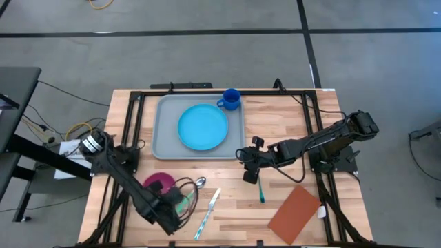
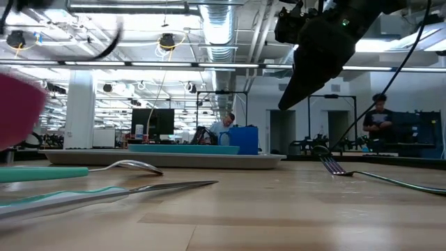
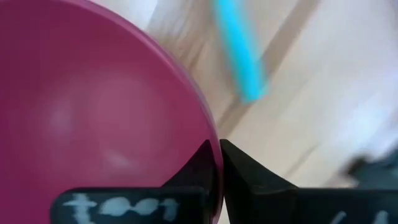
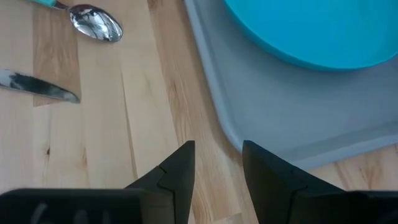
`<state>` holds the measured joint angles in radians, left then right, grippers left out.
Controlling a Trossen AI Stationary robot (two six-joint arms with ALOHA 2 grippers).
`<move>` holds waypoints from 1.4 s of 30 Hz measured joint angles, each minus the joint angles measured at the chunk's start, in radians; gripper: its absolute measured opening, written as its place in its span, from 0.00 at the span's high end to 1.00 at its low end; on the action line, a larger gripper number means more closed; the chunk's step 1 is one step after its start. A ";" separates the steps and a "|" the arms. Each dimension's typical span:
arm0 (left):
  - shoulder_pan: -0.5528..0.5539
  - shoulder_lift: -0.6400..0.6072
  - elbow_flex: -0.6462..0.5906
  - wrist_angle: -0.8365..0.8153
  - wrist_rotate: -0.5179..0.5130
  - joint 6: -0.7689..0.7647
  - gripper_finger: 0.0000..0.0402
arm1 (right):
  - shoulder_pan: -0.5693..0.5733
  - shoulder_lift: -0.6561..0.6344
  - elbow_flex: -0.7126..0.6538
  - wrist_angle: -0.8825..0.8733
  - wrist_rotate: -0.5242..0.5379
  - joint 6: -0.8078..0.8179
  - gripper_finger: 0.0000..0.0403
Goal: Set up tray
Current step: Put the red bowl on the light blue plate on the gray tray
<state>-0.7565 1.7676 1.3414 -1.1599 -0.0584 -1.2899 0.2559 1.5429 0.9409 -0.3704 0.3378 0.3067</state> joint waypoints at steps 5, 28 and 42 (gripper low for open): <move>0.063 0.000 0.189 -0.108 -0.189 0.208 1.00 | 0.024 0.000 0.000 -0.043 0.000 0.037 0.69; 0.726 0.163 0.208 -0.074 -0.390 1.099 1.00 | 0.348 0.000 -0.029 -0.101 0.060 0.465 0.69; 0.822 0.200 0.208 0.182 -0.241 1.217 0.97 | 0.475 0.000 -0.032 -0.108 0.150 0.636 0.69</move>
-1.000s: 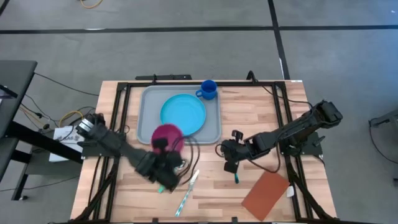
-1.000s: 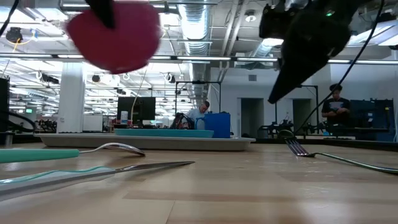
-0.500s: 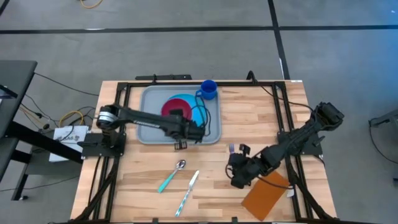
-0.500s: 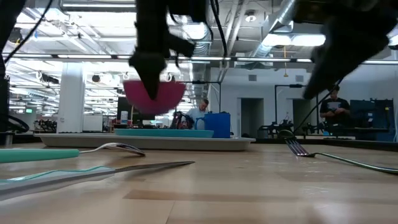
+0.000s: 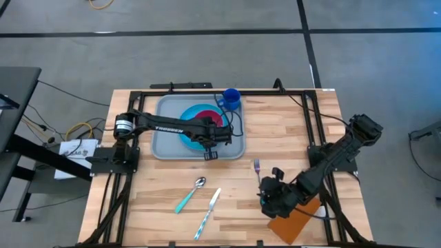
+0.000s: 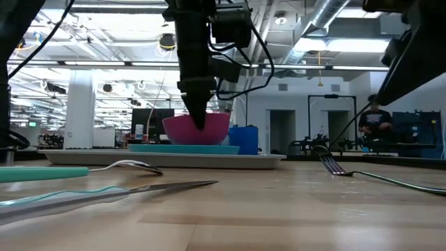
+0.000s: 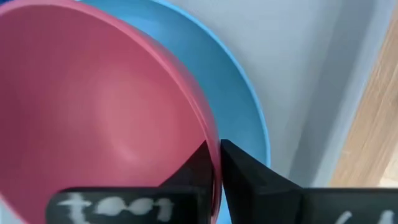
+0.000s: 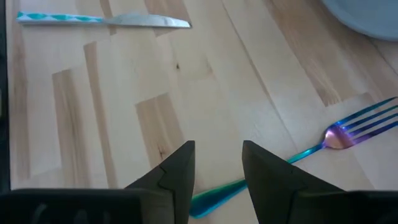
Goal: Set up tray
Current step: Put the red bowl on the light blue plate on the gray tray
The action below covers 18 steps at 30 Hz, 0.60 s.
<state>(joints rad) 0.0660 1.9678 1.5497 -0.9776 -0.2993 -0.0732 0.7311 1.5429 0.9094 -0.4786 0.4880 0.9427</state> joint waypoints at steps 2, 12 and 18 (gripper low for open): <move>0.003 0.000 0.000 0.001 0.000 0.007 0.95 | 0.012 0.000 0.000 0.000 0.009 0.009 0.69; 0.014 -0.001 0.000 0.000 -0.004 0.028 0.81 | 0.037 0.000 0.000 0.000 0.016 0.036 0.69; 0.002 -0.001 0.017 -0.057 -0.005 0.023 0.77 | 0.032 0.000 0.000 0.000 0.015 0.028 0.69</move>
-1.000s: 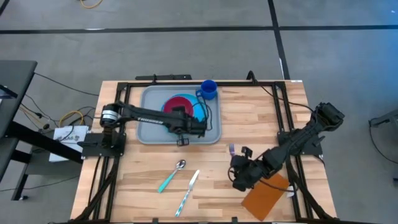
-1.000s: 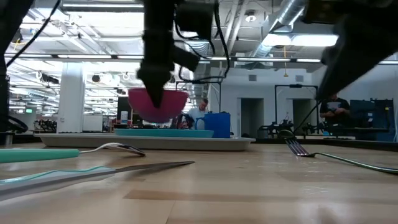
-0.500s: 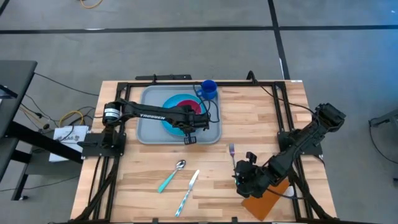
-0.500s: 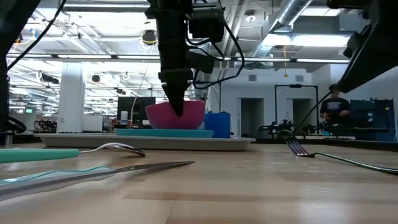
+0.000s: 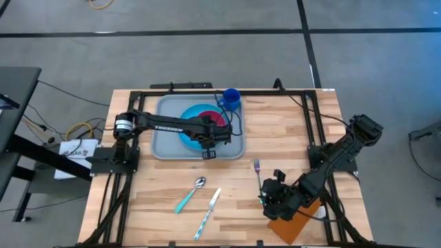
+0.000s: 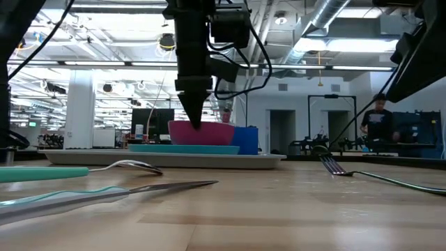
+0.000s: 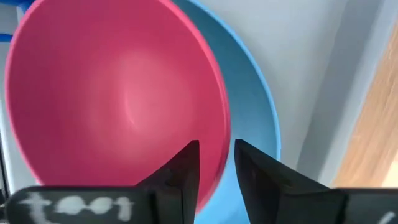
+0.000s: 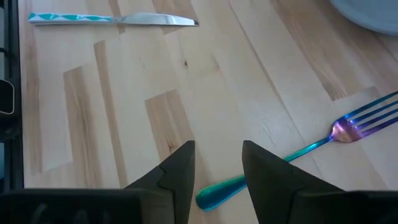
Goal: Set up tray
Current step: Put the red bowl on the light blue plate on the gray tray, then adjust the light blue plate on the gray tray
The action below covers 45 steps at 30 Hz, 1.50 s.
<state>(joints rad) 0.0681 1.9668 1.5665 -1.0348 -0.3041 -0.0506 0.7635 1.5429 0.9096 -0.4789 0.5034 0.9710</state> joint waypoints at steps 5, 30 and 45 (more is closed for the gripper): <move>-0.010 0.000 0.010 -0.116 0.001 -0.051 0.77 | 0.000 0.000 0.000 -0.001 0.000 -0.002 0.69; -0.003 -0.057 -0.025 -0.525 -0.161 -0.264 0.77 | 0.002 0.000 0.000 -0.011 -0.004 -0.010 0.69; 0.142 -0.454 -0.634 0.028 -0.136 -0.157 0.98 | 0.002 0.000 0.001 -0.016 -0.004 -0.012 0.69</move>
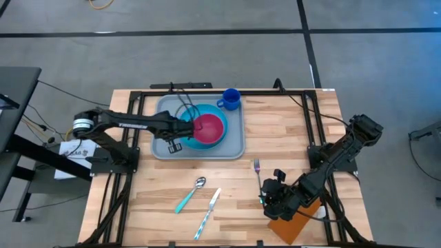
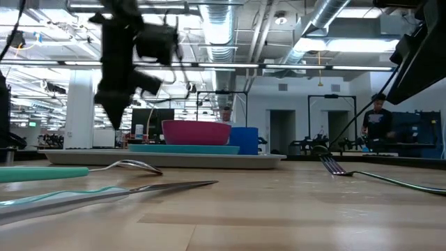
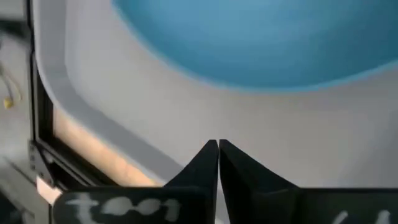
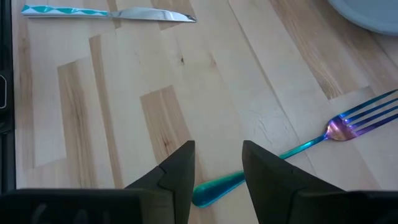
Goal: Set up tray
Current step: Adjust the light blue plate on the gray tray
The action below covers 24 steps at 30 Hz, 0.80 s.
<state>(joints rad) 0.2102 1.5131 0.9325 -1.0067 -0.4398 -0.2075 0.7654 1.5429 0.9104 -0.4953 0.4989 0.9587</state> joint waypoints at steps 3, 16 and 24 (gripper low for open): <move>0.044 -0.025 -0.093 0.122 -0.022 -0.040 0.99 | -0.002 0.000 0.000 0.000 0.000 0.000 0.69; 0.129 -0.023 -0.202 0.531 0.065 -0.017 1.00 | -0.014 0.000 0.000 0.002 0.000 -0.042 0.69; 0.122 -0.023 -0.201 0.554 0.132 -0.020 1.00 | -0.022 0.000 0.000 0.002 0.000 -0.045 0.69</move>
<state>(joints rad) 0.3324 1.4899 0.7311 -0.4526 -0.3074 -0.2276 0.7437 1.5429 0.9104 -0.4931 0.4988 0.9138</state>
